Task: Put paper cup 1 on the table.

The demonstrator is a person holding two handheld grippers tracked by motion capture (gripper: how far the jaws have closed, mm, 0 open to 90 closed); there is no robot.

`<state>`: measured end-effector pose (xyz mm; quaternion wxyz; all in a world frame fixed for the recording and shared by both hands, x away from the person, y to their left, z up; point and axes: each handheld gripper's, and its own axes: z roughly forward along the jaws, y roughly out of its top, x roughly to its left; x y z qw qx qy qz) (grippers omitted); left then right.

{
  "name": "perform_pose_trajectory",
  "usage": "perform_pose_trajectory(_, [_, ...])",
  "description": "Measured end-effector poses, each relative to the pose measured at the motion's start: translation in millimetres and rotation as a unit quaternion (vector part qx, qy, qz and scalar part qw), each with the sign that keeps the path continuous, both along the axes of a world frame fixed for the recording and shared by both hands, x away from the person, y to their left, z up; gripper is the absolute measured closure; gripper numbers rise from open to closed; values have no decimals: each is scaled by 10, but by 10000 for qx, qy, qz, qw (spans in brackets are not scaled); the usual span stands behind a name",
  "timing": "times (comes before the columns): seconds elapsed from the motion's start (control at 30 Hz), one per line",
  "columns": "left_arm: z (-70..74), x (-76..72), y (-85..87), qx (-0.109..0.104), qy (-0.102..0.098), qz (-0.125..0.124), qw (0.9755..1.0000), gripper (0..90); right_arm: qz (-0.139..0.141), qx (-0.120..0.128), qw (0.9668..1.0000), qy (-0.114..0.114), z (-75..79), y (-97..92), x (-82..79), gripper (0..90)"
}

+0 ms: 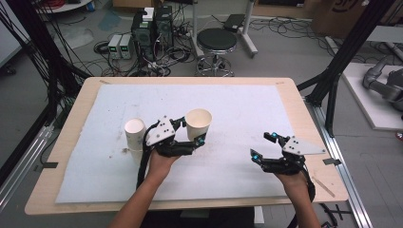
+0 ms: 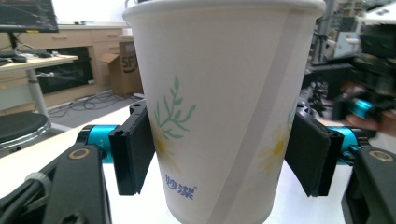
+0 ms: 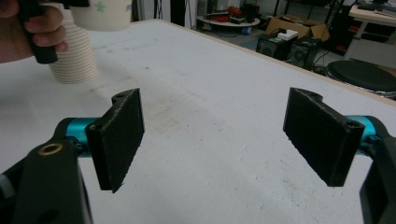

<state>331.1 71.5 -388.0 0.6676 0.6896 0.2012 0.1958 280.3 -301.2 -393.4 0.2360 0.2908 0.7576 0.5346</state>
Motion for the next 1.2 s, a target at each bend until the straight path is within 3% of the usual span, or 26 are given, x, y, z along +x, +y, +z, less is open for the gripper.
perform_pose_trajectory(0.37, [-198, 405, -293, 258, 308, 356, 9986, 314, 44, 21, 10000, -47, -3, -14, -7, 211])
perform_pose_trajectory(0.57, [-356, 530, -412, 450, 624, 356, 9964, 314, 32, 48, 10000, -2, -5, -24, -15, 211])
perform_pose_trajectory(0.67, [-406, 558, -463, 650, 703, 327, 9949, 314, 40, 45, 10000, -13, -6, -28, -14, 211])
perform_pose_trajectory(0.9, [-526, 629, -534, 1048, 1102, 406, 9875, 321, 45, 64, 10000, -8, -4, -31, -19, 211])
perform_pose_trajectory(1.07, [-608, 651, -597, 1439, 1322, 453, 9797, 322, 52, 49, 10000, -27, -6, -31, -13, 211])
perform_pose_trajectory(1.13, [-627, 645, -619, 1702, 1346, 486, 9750, 324, 60, 48, 10000, 2, -8, -28, -17, 211])
perform_pose_trajectory(1.2, [-625, 633, -638, 1797, 1335, 486, 9734, 325, 57, 64, 10000, 21, -8, -24, -20, 211])
